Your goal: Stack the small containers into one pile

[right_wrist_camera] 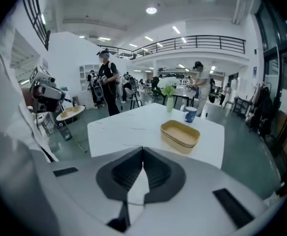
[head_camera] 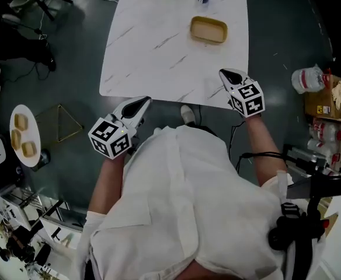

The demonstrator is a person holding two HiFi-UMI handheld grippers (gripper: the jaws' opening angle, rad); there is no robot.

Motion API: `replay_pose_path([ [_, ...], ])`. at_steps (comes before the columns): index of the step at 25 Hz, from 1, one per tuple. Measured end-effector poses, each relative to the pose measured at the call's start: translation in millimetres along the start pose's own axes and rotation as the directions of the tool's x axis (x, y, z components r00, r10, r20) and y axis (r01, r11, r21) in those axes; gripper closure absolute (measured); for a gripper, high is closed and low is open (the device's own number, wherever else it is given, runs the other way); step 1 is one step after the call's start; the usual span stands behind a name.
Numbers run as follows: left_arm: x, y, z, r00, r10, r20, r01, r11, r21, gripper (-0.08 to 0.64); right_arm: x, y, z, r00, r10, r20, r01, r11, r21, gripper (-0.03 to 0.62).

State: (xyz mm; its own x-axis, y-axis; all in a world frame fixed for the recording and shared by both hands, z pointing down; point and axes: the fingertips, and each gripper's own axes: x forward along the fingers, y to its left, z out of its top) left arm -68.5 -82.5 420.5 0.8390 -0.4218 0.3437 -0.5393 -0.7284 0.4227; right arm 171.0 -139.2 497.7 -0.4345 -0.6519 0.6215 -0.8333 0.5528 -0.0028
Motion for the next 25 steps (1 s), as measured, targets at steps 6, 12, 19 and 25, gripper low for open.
replay_pose_path([
  [6,-20,0,8,0.999,-0.051,-0.007,0.051,0.998,0.031,0.552,-36,70,-16,0.999,0.003,0.055,-0.009,0.995,0.1,0.586],
  [12,-34,-7,-4,0.995,-0.1,-0.03,0.102,0.993,0.059,0.552,-57,128,-20,0.993,0.0,0.115,-0.018,0.987,0.159,0.586],
  [19,-49,-17,-10,0.99,-0.138,-0.029,0.14,0.988,0.06,0.552,-63,166,-27,0.995,0.016,0.1,-0.032,0.986,0.161,0.586],
  [25,-53,-44,-35,0.983,-0.175,-0.056,0.178,0.982,0.06,0.552,-65,188,-25,0.992,0.036,0.12,-0.053,0.987,0.148,0.586],
])
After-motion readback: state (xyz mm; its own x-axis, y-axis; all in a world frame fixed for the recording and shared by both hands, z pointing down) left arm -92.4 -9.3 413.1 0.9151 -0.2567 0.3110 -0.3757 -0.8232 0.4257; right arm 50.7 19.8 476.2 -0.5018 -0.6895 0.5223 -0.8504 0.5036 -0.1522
